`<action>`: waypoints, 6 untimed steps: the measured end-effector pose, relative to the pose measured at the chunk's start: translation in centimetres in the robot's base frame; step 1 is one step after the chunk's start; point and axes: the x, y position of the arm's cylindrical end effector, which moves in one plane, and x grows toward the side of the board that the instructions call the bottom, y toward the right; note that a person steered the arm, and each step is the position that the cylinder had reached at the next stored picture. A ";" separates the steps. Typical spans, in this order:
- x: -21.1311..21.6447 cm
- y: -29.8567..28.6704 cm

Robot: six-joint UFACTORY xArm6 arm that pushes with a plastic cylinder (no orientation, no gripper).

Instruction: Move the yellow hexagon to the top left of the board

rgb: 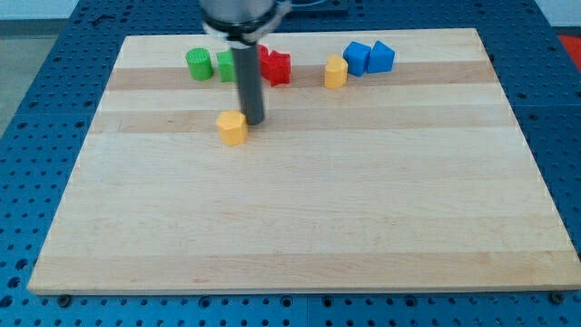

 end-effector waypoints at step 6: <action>-2.8 -10.9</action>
